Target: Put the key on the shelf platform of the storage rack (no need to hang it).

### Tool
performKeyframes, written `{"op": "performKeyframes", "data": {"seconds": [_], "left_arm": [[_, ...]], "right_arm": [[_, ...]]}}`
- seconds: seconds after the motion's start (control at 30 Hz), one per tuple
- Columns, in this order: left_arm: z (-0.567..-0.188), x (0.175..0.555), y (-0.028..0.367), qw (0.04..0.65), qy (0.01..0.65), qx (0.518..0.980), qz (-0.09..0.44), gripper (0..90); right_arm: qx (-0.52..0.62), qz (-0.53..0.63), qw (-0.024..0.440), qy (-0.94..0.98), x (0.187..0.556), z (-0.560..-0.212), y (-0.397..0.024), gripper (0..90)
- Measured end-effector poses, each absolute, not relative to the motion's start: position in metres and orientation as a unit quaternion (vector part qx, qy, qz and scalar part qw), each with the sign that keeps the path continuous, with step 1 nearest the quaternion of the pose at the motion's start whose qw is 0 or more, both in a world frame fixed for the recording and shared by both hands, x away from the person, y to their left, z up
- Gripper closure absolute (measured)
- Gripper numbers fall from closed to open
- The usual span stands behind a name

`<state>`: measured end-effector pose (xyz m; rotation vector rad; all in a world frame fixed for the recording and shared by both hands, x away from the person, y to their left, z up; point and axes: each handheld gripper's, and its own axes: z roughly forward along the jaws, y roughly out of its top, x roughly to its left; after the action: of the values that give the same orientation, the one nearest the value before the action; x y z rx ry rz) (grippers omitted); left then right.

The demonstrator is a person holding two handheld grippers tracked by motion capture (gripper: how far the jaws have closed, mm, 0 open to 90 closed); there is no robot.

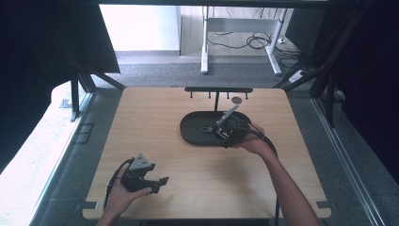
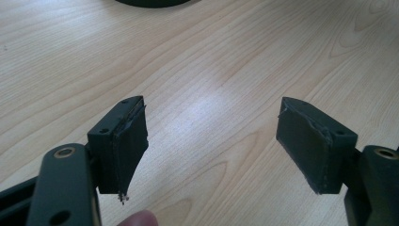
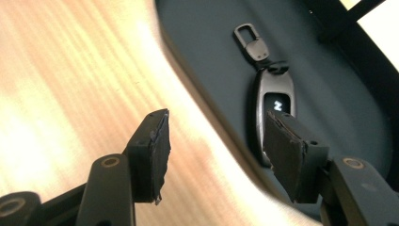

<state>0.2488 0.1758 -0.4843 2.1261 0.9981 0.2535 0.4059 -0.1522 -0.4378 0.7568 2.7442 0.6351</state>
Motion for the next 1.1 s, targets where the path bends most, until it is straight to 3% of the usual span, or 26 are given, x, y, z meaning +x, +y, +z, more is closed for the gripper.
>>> {"op": "performKeyframes", "data": {"seconds": [0.73, 1.1], "left_arm": [[-0.485, 0.247, 0.168, 0.372, 0.384, 0.839, 0.098, 25.4], [-0.489, 0.246, 0.163, 0.367, 0.383, 0.843, 0.095, 25.4]], "right_arm": [[0.303, 0.300, 0.097, 0.899, 0.324, -0.474, -0.232, 43.3], [0.336, 0.299, 0.100, 0.888, 0.309, -0.500, -0.256, 43.3]]}}
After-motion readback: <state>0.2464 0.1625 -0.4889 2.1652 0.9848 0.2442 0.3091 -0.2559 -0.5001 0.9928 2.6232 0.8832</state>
